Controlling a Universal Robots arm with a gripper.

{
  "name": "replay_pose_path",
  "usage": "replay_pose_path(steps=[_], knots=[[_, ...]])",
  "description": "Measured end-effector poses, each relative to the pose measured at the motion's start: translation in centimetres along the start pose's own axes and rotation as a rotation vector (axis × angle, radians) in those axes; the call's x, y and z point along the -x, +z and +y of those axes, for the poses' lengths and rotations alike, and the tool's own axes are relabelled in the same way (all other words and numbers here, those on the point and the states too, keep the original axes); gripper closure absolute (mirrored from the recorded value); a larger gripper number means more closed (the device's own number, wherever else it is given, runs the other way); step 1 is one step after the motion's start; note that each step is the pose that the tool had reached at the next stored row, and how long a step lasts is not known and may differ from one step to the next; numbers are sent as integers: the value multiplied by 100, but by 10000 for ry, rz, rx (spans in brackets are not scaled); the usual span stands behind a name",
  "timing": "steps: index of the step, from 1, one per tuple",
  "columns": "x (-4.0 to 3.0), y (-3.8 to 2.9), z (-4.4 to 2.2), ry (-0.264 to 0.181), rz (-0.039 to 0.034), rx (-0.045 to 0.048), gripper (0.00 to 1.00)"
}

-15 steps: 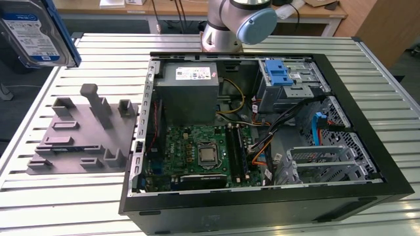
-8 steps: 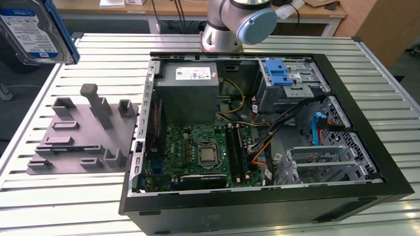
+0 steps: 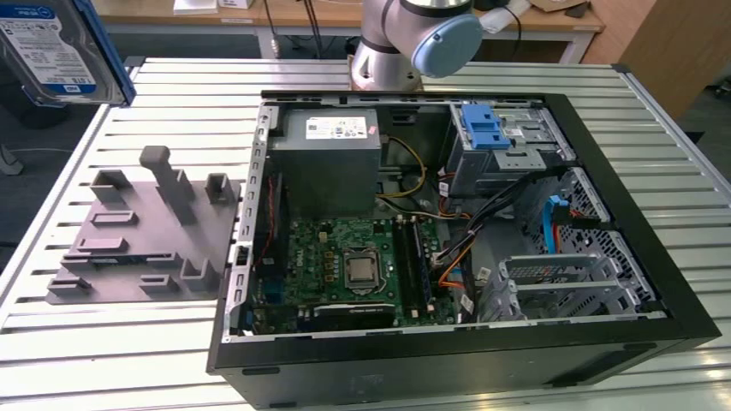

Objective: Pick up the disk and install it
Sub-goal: 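Pick up the disk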

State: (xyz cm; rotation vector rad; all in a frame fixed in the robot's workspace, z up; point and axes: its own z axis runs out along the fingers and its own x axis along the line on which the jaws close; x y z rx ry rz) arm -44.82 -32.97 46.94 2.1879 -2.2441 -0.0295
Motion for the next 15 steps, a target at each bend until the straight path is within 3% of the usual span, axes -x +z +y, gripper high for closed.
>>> replay_pose_path(steps=[8, 15], knots=[[1, -98, 2, 0, 0, 0, 64], [2, -103, 2, -1, 0, 1, 64]])
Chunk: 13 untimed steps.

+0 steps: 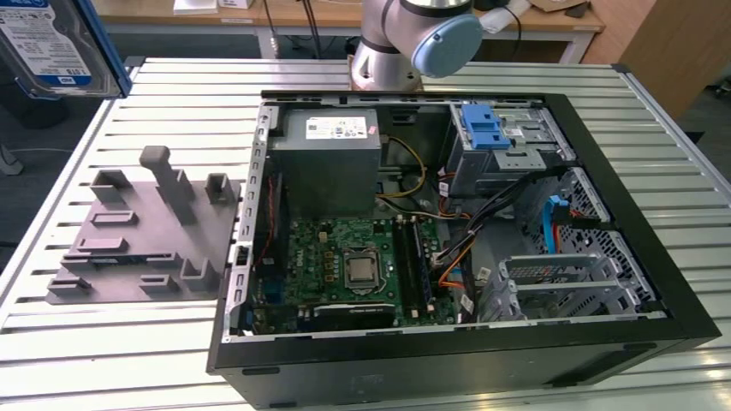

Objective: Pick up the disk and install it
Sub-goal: 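Pick up the disk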

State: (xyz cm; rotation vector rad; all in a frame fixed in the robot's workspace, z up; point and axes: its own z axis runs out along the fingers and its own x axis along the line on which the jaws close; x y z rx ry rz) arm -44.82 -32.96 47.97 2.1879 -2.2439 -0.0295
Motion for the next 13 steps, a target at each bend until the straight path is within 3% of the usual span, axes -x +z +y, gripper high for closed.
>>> replay_pose_path(steps=[4, 13], knots=[[1, -1, -8, 1, 0, 0, 64], [2, -1, -95, 0, 0, -1, 64]])
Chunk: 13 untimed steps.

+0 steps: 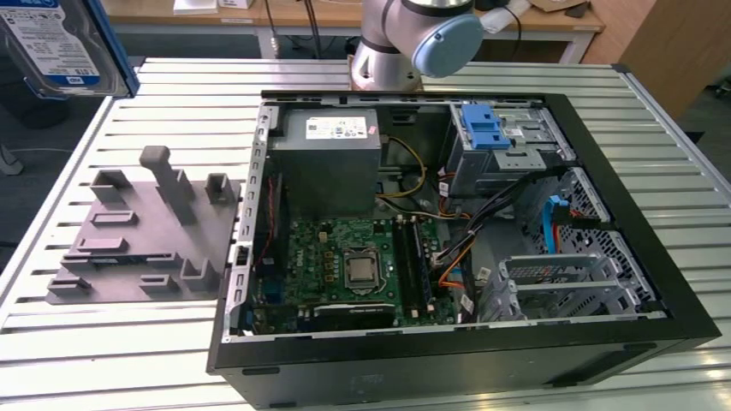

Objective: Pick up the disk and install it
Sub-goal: 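Pick up the disk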

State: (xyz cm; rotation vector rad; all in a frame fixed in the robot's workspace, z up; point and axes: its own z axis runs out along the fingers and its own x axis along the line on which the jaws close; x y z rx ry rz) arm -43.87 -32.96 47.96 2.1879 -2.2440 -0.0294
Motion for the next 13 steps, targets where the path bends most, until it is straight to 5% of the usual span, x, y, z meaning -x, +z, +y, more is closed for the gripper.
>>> replay_pose_path(steps=[13], knots=[[4, -3, -154, 0, 0, 0, 64]])
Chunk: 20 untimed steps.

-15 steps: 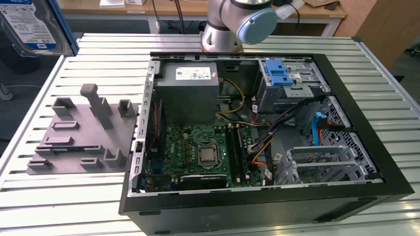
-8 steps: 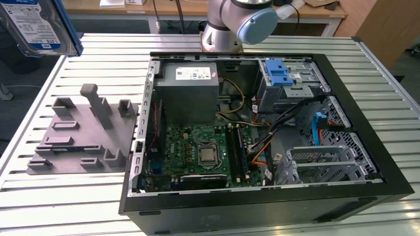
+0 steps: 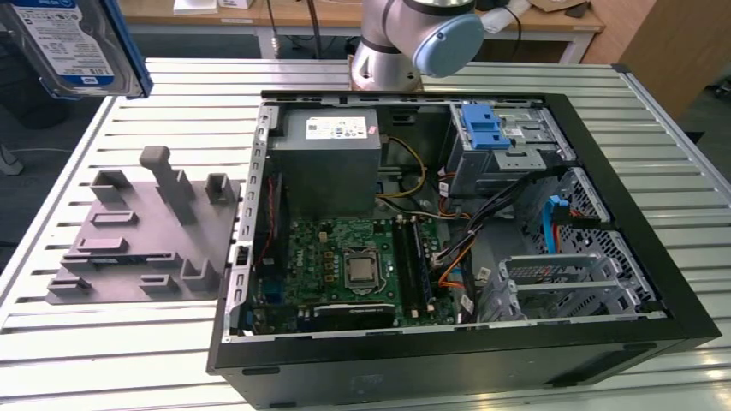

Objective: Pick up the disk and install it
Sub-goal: 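Pick up the disk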

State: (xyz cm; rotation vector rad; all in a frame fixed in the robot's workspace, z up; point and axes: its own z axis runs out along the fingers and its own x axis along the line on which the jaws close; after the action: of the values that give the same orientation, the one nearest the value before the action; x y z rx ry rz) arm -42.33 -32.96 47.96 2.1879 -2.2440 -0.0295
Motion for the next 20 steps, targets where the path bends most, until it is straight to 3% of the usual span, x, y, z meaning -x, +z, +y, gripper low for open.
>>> replay_pose_path(steps=[12, 20], knots=[[4, -3, -145, 0, 0, 0, 64], [4, -9, -151, 0, 0, 1, 64]])
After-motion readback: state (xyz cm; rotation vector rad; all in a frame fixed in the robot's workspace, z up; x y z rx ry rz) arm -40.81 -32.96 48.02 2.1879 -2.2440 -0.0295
